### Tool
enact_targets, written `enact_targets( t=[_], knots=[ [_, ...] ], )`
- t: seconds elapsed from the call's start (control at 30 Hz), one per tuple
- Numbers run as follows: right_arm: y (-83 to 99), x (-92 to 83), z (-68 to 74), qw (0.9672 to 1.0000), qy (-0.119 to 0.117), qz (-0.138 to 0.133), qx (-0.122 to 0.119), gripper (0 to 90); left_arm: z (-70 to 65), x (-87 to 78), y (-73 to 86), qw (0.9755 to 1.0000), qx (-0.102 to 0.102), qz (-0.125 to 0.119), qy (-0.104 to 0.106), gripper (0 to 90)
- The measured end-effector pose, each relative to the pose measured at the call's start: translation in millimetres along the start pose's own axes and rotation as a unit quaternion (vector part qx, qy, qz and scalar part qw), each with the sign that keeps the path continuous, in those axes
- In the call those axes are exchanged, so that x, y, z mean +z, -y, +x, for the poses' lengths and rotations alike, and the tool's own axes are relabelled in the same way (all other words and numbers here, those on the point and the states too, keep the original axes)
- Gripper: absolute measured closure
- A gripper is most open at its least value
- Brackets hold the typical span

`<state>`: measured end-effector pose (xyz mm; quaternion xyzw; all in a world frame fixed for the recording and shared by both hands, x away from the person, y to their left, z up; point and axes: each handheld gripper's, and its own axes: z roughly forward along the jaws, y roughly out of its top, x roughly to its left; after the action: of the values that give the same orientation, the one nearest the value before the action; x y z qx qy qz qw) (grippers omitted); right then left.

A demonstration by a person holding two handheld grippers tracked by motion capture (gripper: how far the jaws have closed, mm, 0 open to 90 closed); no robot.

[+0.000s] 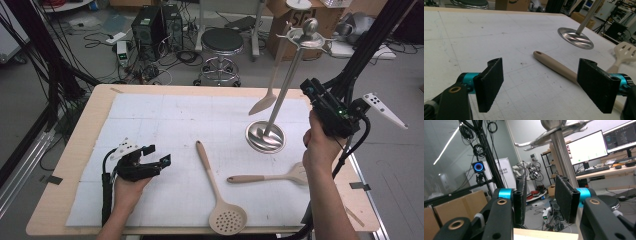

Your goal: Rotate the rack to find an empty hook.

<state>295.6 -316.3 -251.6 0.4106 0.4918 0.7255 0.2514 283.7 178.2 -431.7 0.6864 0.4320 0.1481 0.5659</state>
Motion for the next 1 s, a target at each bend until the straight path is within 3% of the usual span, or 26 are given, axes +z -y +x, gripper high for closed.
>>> enact_targets(
  t=[0.3,0.5,0.63,1.0],
  knots=[
    [10.1,-7.0,-3.9,0.9994,0.014,0.029,-0.009,45.4,-0.6,0.8,0.4,1.0,-0.001,-0.001,-0.002,22.2],
    [20.1,-8.8,-3.9,0.9979,0.023,0.056,-0.025,41.0,-0.5,0.3,0.2,1.0,0.0,0.0,-0.001,22.1],
    [27.4,-8.9,-4.6,0.9953,0.023,0.089,-0.031,39.2,-0.7,1.0,0.5,1.0,0.0,0.0,-0.001,22.2],
    [45.1,-15.8,-6.1,0.9925,0.027,0.113,-0.037,39.3,-1.3,0.9,0.3,1.0,0.0,0.0,0.001,22.2]
  ],
)
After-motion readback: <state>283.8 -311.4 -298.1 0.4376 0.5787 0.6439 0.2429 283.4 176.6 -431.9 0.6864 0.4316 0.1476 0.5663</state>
